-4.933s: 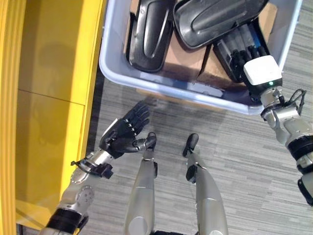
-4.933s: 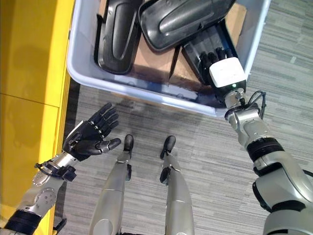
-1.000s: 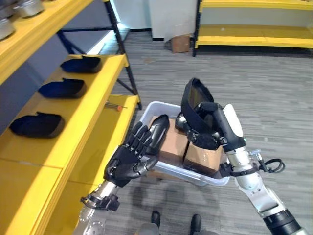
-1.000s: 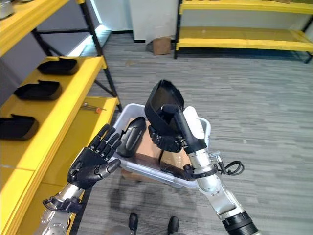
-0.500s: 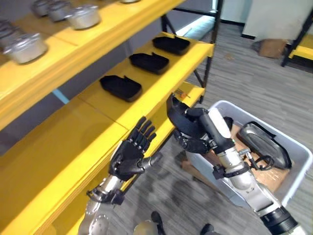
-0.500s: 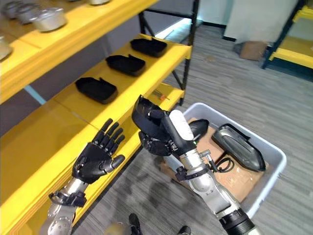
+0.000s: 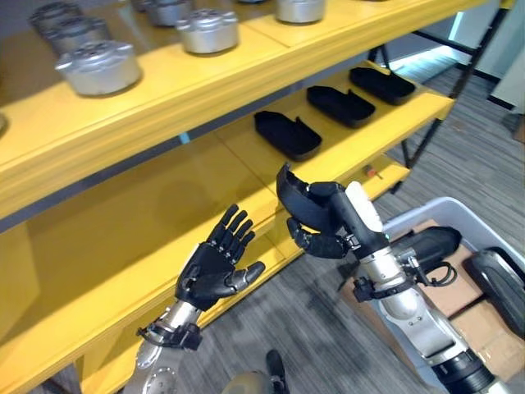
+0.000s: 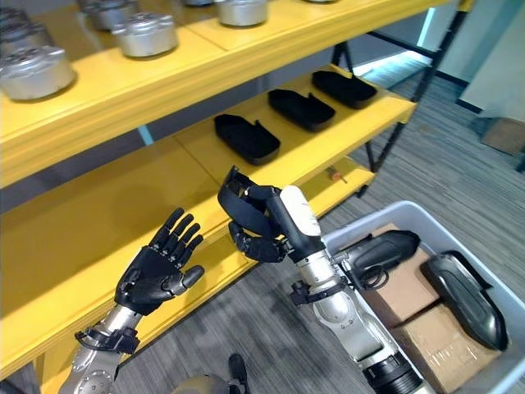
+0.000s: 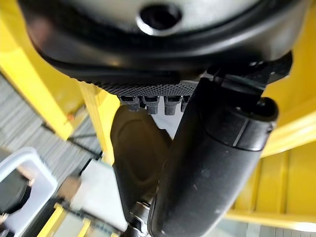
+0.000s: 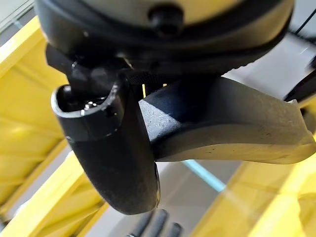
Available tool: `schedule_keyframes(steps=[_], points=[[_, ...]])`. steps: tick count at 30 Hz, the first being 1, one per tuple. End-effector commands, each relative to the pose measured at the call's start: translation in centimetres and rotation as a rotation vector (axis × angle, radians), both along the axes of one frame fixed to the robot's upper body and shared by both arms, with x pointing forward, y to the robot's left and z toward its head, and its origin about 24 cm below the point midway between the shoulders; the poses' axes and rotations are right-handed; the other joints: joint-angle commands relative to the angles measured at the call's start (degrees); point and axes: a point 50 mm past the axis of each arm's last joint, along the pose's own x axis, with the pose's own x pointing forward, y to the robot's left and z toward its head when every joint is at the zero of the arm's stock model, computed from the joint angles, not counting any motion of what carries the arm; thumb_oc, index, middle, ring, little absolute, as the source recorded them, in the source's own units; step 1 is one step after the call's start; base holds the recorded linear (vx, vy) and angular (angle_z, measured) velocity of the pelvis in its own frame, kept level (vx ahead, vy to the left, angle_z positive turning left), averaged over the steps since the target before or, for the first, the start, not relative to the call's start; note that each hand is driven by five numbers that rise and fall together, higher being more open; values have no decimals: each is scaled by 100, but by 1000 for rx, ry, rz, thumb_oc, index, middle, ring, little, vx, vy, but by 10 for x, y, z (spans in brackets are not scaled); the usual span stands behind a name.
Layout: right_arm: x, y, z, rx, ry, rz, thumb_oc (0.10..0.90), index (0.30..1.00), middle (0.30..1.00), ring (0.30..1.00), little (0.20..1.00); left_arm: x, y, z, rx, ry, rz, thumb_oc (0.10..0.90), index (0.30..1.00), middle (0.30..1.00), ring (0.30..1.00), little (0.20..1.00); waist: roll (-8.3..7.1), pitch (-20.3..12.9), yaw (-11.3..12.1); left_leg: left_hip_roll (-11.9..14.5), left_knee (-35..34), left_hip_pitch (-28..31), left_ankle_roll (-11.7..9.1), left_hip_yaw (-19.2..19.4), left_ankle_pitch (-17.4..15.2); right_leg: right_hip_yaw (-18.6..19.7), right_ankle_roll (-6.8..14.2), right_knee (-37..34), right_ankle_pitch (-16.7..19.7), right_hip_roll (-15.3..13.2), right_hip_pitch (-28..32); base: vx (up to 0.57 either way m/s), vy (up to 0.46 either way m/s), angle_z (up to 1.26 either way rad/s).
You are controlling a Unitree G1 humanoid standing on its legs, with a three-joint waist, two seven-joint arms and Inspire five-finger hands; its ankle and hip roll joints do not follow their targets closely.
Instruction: Move parts from the plastic box to the shelf.
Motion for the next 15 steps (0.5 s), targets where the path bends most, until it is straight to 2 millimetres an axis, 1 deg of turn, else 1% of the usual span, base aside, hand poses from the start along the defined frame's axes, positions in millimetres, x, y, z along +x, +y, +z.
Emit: schedule_keyframes(steps=[1, 2, 3, 4, 7, 10, 11, 12, 13, 14, 15], points=[[-8, 19, 59, 65, -285, 141, 400, 300, 300, 300, 300, 15, -9, 49, -24, -291, -67, 900, 1000, 1000, 1000, 1000, -21, -483, 143, 704, -36, 914, -626, 0, -485, -150, -57, -293, 379, 198, -372, -128, 295, 62], [-8, 22, 57, 43, -286, 159, 400, 300, 300, 300, 300, 16, -8, 50, -26, -296, -64, 900, 1000, 1000, 1000, 1000, -38, -477, 192, 611, -19, 868, -570, -113, -526, -110, -16, -294, 433, 135, -368, -87, 216, 70], [-8, 22, 57, 43, -286, 159, 400, 300, 300, 300, 300, 16, -8, 50, -26, -296, -65, 900, 1000, 1000, 1000, 1000, -40, -475, 193, 602, -16, 862, -564, -125, -530, -108, -13, -293, 437, 129, -368, -94, 235, 56], [-8, 21, 57, 44, -281, 166, 400, 300, 300, 300, 300, 17, -6, 51, -25, -301, -64, 900, 1000, 1000, 1000, 1000, -54, -463, 231, 535, 10, 807, -518, -242, -563, -29, 2, -263, 458, 89, -384, -68, 166, 44], [-8, 19, 55, 52, -258, 157, 400, 300, 300, 300, 300, 20, -6, 51, -4, -305, -81, 900, 1000, 1000, 1000, 1000, -67, -465, 233, 402, 52, 688, -428, -533, -605, 321, -14, -118, 354, 79, -430, -45, 137, 61], [-6, 15, 48, 73, -237, 122, 400, 300, 300, 300, 300, 22, -8, 51, 26, -306, -112, 900, 1000, 1000, 1000, 1000, -74, -472, 95, 257, 146, 499, -263, -1144, -614, 1352, -147, 380, -47, 227, -573, 24, 55, 89], [-8, 10, 41, 80, -238, 89, 400, 300, 300, 300, 300, 21, -8, 49, 34, -301, -138, 900, 1000, 1000, 1000, 1000, -102, -447, -116, 142, 139, 331, -117, -1755, -486, 2288, -291, 455, -241, 624, -768, 69, -25, 125], [-8, 6, 40, 85, -231, 79, 400, 300, 300, 300, 300, 20, -8, 49, 41, -298, -153, 900, 1000, 1000, 1000, 1000, -119, -445, -216, 116, 86, 326, -85, -1996, -459, 2645, -314, 444, -388, 867, -810, 87, -40, 152], [-9, 3, 41, 96, -218, 91, 400, 300, 300, 300, 300, 21, -7, 50, 49, -299, -160, 900, 1000, 1000, 1000, 1000, -143, -439, -265, 94, 22, 342, -75, -2141, -438, 2826, -308, 428, -450, 1054, -837, 99, 5, 162], [-10, 1, 43, 114, -206, 124, 400, 300, 300, 300, 300, 21, -7, 50, 58, -299, -160, 900, 1000, 1000, 1000, 1000, -176, -443, -295, 71, -35, 342, -76, -2228, -412, 2896, -275, 455, -418, 1196, -911, 80, 22, 180], [-10, 0, 45, 115, -207, 135, 400, 300, 300, 300, 300, 21, -6, 51, 66, -300, -153, 900, 1000, 1000, 1000, 1000, -197, -434, -292, 71, -84, 373, -91, -2248, -404, 2862, -252, 482, -417, 1268, -941, 87, 34, 140]])
